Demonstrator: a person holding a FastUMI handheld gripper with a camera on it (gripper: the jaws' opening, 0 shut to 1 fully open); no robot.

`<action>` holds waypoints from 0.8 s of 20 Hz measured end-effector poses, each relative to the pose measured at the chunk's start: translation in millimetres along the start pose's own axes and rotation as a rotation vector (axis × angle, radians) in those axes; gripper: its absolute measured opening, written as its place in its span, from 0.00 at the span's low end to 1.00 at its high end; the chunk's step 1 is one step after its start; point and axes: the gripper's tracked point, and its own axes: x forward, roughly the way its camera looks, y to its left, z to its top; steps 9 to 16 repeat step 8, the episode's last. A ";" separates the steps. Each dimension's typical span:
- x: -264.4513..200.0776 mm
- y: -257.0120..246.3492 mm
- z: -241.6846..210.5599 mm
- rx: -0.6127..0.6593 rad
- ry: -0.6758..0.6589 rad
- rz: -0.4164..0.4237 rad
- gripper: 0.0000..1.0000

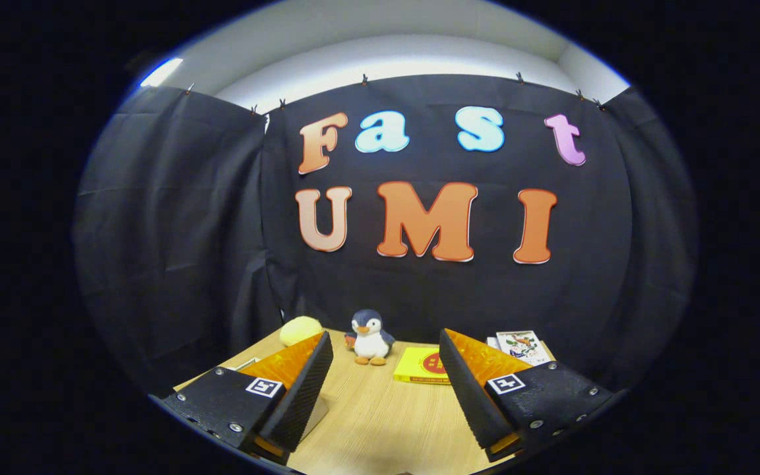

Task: Open the storage box then place both shoes into the box .Put the left shoe in first, then the right shoe, with the right side of both shoes facing outward in a uniform manner.

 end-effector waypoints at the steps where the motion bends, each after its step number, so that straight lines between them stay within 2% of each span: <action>1: -3.8 -8.7 2.7 -0.008 -0.022 -0.008 0.97; 4: -13.7 -34.4 8.8 -0.026 -0.092 -0.060 0.97; 8: -20.8 -45.3 22.0 -0.058 -0.172 -0.077 0.97; 16: -20.8 -45.3 22.0 -0.058 -0.172 -0.077 0.97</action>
